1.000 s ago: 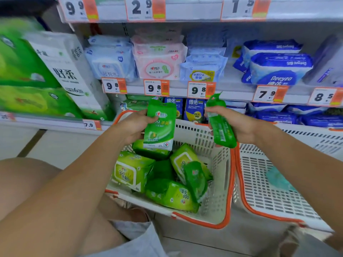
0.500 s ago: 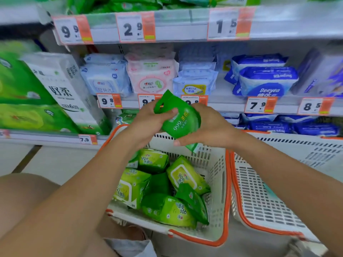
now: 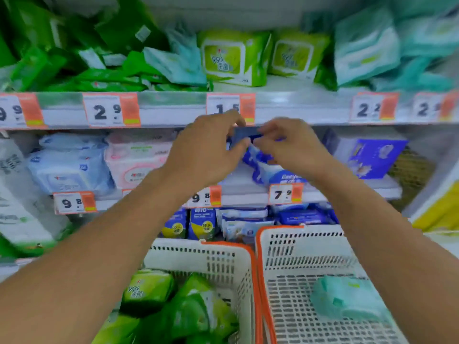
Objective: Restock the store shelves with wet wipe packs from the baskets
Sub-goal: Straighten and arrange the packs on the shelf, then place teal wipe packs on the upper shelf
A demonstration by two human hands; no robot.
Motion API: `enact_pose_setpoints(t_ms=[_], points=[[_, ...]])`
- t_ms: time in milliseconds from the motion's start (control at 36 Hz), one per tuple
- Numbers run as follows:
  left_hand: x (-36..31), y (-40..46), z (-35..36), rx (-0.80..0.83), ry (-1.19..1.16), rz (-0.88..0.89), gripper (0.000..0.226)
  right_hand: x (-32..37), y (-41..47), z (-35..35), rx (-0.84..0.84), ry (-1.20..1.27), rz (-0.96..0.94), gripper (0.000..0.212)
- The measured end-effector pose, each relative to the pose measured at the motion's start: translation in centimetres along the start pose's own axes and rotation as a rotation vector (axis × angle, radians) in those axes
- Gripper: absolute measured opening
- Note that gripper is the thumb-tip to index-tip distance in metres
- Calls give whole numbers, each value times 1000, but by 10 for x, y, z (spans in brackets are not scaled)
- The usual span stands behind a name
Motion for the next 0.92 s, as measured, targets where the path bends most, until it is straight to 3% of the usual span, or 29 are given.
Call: enact_pose_setpoints(t_ms=[56, 111, 167, 222, 278, 361, 444, 500, 583, 667, 750, 806, 861, 917], points=[[-46, 57, -1, 36, 73, 114, 47, 48, 1, -89, -365, -72, -201, 19], [-65, 112, 16, 158, 187, 111, 53, 61, 6, -153, -605, -155, -233, 29], [-61, 154, 48, 372, 293, 26, 52, 45, 29, -192, -666, -274, -94, 56], [-57, 176, 76, 569, 380, -47, 50, 15, 50, -213, -600, -423, 123, 94], [-60, 187, 87, 658, 466, -65, 47, -16, 58, -237, -620, -477, 250, 112], [-59, 197, 87, 669, 536, -94, 47, -55, 64, -267, -632, -216, 324, 95], [-54, 196, 88, 690, 520, -120, 48, -90, 82, -248, -360, 399, 389, 49], [-53, 195, 88, 685, 514, -142, 49, -94, 89, -236, -239, 539, 416, 46], [-53, 195, 87, 706, 483, -187, 47, -97, 100, -236, -234, 649, 364, 51], [-43, 196, 79, 669, 364, -272, 53, -95, 100, -236, -271, 731, 292, 54], [-34, 191, 74, 618, 163, -340, 59, -85, 84, -238, -248, 840, 208, 30], [-34, 188, 67, 538, -83, -348, 66, -81, 64, -238, -205, 870, 209, 28], [-35, 188, 43, 312, -377, -337, 78, -77, 40, -236, -120, 790, 215, 29], [-40, 183, 18, 62, -724, -296, 69, -77, 17, -228, 4, 686, 199, 34]])
Point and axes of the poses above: each hand's wrist, its own y-axis towards the middle knuckle, its own z-axis out of the palm, x = y × z, the point moved 10 cm from there along y, towards the middle knuckle, and after that the axes turned 13 degrees about x, right-handed, at the moved point
